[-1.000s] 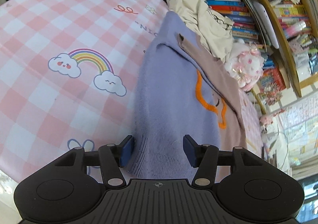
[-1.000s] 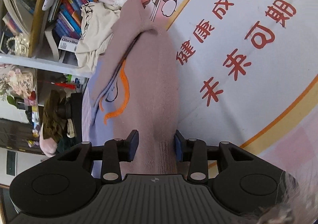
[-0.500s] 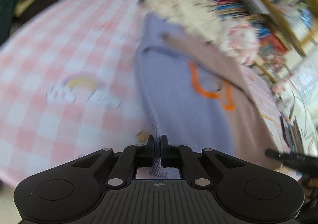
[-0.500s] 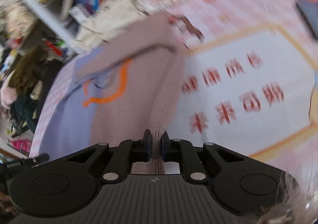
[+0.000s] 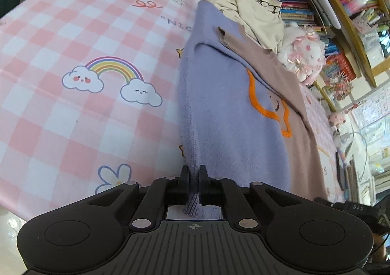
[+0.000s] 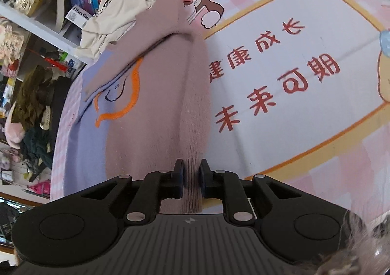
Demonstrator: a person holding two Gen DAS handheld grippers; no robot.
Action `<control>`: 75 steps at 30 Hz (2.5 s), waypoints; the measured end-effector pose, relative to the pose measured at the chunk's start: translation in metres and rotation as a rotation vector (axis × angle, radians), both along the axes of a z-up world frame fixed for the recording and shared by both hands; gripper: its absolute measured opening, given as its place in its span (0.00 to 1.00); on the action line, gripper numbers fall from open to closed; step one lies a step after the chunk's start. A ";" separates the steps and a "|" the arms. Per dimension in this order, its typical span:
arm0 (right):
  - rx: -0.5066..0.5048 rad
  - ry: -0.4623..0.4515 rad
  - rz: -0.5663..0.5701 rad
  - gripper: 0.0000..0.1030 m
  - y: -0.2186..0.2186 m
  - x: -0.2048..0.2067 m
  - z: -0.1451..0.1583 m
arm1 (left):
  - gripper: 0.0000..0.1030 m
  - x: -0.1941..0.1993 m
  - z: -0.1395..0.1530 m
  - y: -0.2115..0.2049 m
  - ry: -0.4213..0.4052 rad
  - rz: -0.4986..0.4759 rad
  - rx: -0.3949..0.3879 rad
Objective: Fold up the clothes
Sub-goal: 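Lift the hem with both grippers and fold it up toward the collar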
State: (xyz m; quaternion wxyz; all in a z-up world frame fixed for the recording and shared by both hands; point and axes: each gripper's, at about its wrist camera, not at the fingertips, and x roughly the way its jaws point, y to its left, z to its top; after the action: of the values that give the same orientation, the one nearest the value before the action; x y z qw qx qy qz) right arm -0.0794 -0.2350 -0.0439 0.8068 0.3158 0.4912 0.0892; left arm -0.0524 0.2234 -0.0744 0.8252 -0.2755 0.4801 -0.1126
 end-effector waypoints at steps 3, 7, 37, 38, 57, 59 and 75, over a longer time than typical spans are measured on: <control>0.016 0.006 0.000 0.14 -0.002 -0.002 -0.001 | 0.10 0.003 -0.001 0.000 0.011 0.000 -0.025; 0.010 0.005 0.013 0.14 -0.001 -0.002 -0.001 | 0.23 0.006 -0.001 0.001 0.018 -0.015 -0.053; 0.003 0.040 0.125 0.09 -0.011 -0.024 0.017 | 0.03 -0.017 0.007 0.017 0.080 -0.122 -0.094; 0.014 0.049 0.131 0.08 -0.014 -0.029 0.019 | 0.03 -0.022 0.007 0.020 0.089 -0.119 -0.116; 0.388 -0.146 -0.111 0.07 -0.050 0.006 0.060 | 0.03 0.016 0.040 0.031 -0.151 0.119 -0.532; 0.408 -0.186 -0.130 0.07 -0.049 0.024 0.065 | 0.03 0.035 0.048 0.028 -0.182 0.116 -0.524; 0.319 -0.214 -0.211 0.07 -0.041 0.169 0.063 | 0.03 0.158 0.050 0.021 -0.167 0.162 -0.379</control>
State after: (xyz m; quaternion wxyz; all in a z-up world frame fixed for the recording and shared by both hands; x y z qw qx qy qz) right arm 0.0893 -0.2761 0.0191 0.7992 0.4777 0.3465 0.1138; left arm 0.1053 0.2446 -0.0248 0.8018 -0.4530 0.3568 -0.1568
